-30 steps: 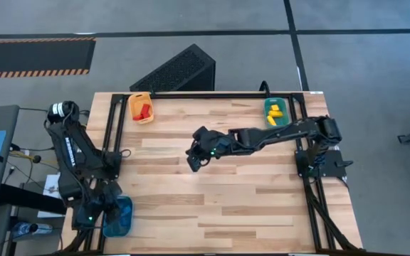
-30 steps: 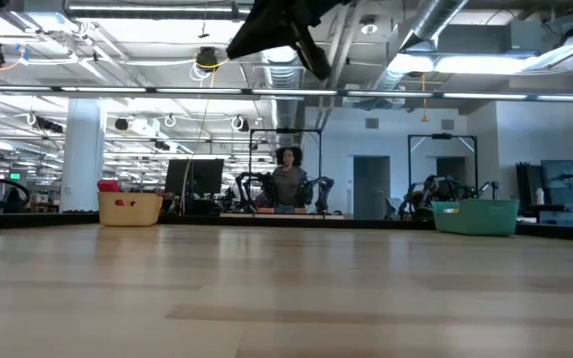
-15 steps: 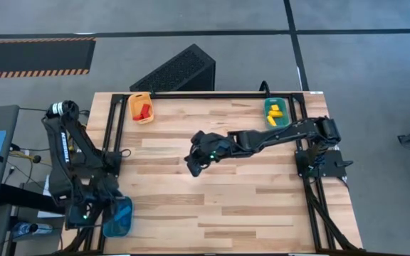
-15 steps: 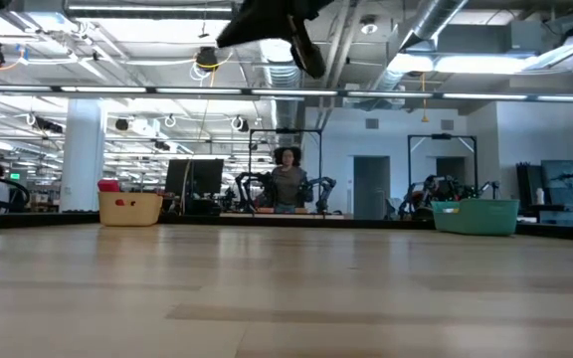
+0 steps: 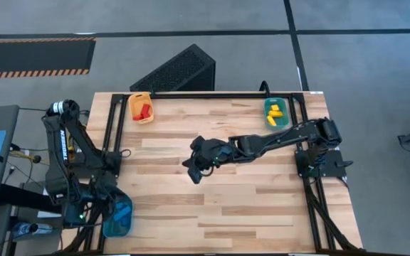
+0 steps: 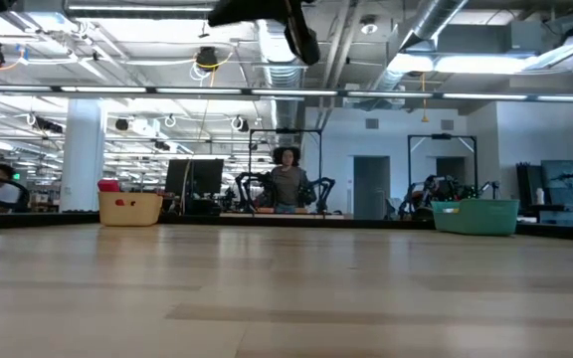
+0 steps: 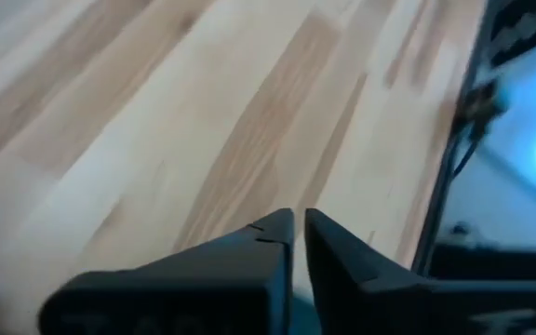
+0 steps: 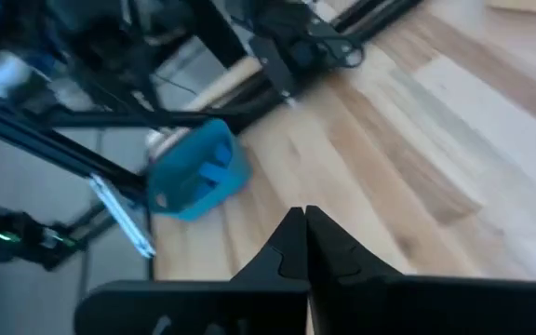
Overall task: Sort & place blocks by color
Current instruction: Return to Home Position
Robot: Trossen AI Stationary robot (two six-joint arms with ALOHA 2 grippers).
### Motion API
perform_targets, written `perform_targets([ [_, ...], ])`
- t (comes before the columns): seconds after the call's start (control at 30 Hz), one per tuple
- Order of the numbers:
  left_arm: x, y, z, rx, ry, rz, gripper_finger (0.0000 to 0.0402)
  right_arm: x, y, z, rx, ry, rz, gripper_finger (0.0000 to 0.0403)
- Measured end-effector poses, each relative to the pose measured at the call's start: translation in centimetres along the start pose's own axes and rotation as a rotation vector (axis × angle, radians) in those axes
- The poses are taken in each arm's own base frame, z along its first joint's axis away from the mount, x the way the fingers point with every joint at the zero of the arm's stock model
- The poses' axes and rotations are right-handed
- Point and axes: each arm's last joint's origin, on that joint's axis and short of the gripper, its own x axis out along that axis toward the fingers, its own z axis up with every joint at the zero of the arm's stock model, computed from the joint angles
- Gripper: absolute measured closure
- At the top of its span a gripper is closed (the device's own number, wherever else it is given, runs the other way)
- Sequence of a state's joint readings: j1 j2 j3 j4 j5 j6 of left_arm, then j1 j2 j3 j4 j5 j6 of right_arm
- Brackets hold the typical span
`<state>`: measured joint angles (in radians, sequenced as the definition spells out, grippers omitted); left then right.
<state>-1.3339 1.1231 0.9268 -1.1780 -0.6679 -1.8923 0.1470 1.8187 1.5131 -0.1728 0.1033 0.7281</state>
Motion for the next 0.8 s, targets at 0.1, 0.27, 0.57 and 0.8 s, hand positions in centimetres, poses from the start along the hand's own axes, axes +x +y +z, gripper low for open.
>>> perform_targets([
  [0.1,-0.3,-0.2,0.5,-0.012,-0.096,-0.068,0.0397,0.0,-0.5,-0.3,-0.051,0.051,-0.033,0.0387],
  [0.27,-0.5,-0.6,1.3,-0.002,-0.198,-0.128,0.0396,0.0,-0.8,-0.1,-0.077,0.020,-0.071,0.0384],
  [0.57,1.2,0.0,0.7,0.037,-0.344,-0.126,0.0396,-0.7,1.4,0.6,-0.329,-0.153,-0.022,0.0392],
  [0.8,2.2,-0.8,0.7,0.069,-0.610,-0.194,0.0398,-3.3,5.7,3.0,-0.424,-0.469,0.405,0.0397],
])
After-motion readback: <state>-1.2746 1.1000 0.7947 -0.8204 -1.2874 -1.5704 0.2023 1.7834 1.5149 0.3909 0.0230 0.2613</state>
